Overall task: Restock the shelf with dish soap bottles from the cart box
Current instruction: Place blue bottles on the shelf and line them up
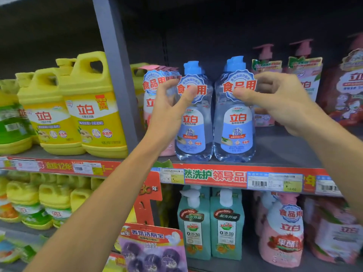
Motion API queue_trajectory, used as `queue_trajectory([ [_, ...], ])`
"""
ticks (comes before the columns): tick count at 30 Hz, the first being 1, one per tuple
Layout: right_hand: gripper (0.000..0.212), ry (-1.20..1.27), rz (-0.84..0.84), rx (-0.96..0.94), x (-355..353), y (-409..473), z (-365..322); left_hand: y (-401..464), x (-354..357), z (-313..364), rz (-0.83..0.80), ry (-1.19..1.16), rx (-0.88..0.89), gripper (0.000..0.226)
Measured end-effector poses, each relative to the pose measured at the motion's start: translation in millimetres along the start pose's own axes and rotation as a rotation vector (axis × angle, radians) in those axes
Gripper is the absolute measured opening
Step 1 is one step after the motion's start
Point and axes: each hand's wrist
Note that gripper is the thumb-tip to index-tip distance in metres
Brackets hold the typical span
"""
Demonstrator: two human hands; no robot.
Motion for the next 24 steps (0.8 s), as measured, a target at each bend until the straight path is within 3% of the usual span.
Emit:
queue_trajectory([
  [5,0.056,-0.055,-0.032,0.005,3,-2,4,-10,-1,-13,0.096,0.128,0.158,0.049],
  [8,0.062,-0.171,-0.057,-0.024,6,-9,9,-19,-2,-22,0.107,0.341,0.222,0.071],
  [14,0.125,-0.642,0.103,-0.034,41,-65,19,-61,2,-27,0.176,0.727,0.355,0.098],
  [18,0.125,-0.679,0.147,-0.063,52,-77,28,-69,3,-42,0.138,0.797,0.315,0.109],
  [24,0.118,-0.618,0.165,-0.026,53,-81,36,-77,6,-44,0.119,0.808,0.228,0.107],
])
Point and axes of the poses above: each hand's wrist, its own y-axis towards the middle knuckle, its own x-axis out of the palm, z = x × y, and after that the axes turned 11 degrees about -y, right-handed
